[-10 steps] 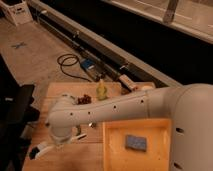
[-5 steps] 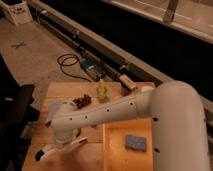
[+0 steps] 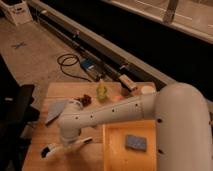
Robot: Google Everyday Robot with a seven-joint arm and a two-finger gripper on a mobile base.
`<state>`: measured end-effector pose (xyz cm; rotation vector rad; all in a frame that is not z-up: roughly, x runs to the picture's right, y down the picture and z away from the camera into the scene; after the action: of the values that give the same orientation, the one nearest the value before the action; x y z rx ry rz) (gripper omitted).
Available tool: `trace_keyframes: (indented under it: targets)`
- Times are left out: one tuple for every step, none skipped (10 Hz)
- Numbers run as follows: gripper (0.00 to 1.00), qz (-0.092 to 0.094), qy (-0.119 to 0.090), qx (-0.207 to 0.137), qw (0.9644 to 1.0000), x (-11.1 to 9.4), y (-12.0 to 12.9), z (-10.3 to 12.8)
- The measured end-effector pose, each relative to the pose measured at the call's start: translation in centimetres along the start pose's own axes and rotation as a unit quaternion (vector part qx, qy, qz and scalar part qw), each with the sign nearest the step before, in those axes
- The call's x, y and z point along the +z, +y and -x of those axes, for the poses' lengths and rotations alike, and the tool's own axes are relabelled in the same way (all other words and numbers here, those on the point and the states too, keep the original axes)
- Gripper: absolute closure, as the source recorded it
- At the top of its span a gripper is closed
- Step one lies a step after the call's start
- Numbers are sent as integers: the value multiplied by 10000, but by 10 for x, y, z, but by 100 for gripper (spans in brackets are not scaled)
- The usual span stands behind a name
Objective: Wipe table surface with brush
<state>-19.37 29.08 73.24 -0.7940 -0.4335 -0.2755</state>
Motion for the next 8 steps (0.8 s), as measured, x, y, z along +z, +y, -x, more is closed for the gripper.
trace_keyframes:
  targets:
    - [100,-35,10,11,10000,-4,-4,-3]
    - [100,-70,10,4,10000,-8,-10,-4]
    - [100,-90,24,-35,10000,-11,-18,-5]
    - [100,-100,17,-94,9999,-13,-27,0]
    - [100,-75,22,-173,9998,-12,-36,7]
    - [100,-36,16,-257,9997,-9,-42,15]
    - [100,19,5,-323,9995,-3,-47,23]
    - [100,63,-15,-366,9993,2,-48,27]
